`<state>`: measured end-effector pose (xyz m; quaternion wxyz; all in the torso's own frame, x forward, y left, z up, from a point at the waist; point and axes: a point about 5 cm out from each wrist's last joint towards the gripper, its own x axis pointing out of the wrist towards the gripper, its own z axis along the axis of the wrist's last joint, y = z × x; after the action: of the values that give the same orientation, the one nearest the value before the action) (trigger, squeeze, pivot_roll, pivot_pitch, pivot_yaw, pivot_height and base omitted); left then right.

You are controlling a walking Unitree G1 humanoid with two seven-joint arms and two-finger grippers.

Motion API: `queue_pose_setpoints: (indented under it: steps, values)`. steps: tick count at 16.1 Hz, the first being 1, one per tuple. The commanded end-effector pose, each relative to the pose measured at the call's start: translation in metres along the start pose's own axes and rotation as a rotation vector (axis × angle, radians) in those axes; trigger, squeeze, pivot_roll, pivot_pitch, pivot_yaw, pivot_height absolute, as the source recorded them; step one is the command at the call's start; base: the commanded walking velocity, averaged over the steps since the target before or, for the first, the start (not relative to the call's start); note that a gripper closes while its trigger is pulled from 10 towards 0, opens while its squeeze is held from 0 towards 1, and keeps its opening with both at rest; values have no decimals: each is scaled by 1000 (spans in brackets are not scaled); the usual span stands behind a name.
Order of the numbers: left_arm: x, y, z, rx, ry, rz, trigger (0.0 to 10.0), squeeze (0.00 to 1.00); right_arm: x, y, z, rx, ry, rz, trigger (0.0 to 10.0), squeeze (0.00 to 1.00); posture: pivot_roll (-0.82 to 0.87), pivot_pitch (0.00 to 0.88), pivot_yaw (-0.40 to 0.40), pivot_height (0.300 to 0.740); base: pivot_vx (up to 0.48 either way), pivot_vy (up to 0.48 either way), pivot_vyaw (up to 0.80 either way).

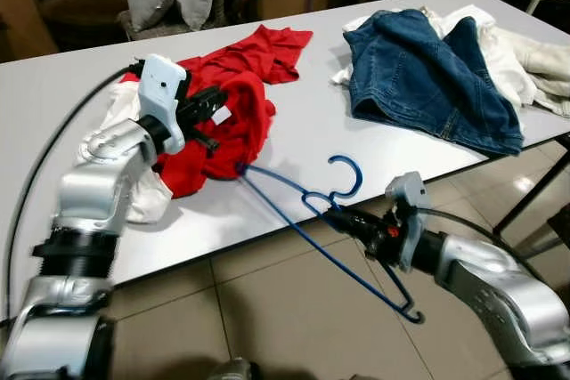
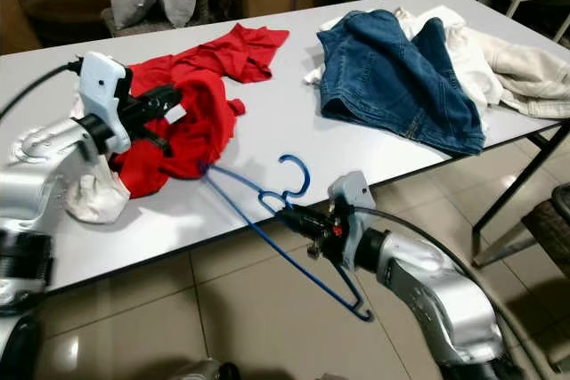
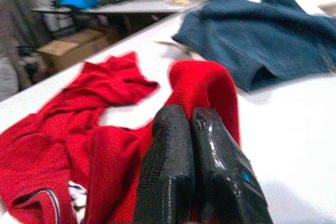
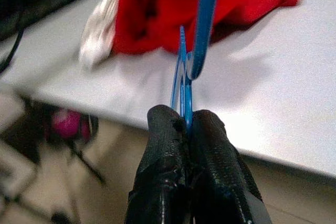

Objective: Hang hanger

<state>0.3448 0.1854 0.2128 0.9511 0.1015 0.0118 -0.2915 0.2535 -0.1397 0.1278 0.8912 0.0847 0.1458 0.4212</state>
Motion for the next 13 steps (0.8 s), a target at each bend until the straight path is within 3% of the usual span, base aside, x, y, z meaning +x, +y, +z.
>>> queue_pose_setpoints:
  steps: [1, 6, 8, 10, 13]
  values:
    - [-1, -12, 1, 31, 43, -70, 0, 0, 2, -4, 16, 28, -99, 8, 10000, 0, -81, 34, 77, 740, 0, 0, 0]
    - [-1, -16, -6, 65, 111, -34, 0, 0, -1, -3, 37, 158, -255, 106, 10000, 0, -80, 33, 61, 740, 0, 0, 0]
    - [-1, -20, -5, 53, 110, -6, 0, 0, -1, -11, 31, 261, -256, 71, 10000, 0, -84, 36, 59, 740, 0, 0, 0]
    - [-3, -13, -1, 46, 79, 63, 0, 0, 0, -18, 19, 327, -217, 17, 10000, 0, -85, 38, 59, 740, 0, 0, 0]
    - [-13, -17, 3, 16, 89, 3, 0, 0, 3, -28, 27, 457, -357, -22, 10000, 0, -79, 42, 66, 740, 0, 0, 0]
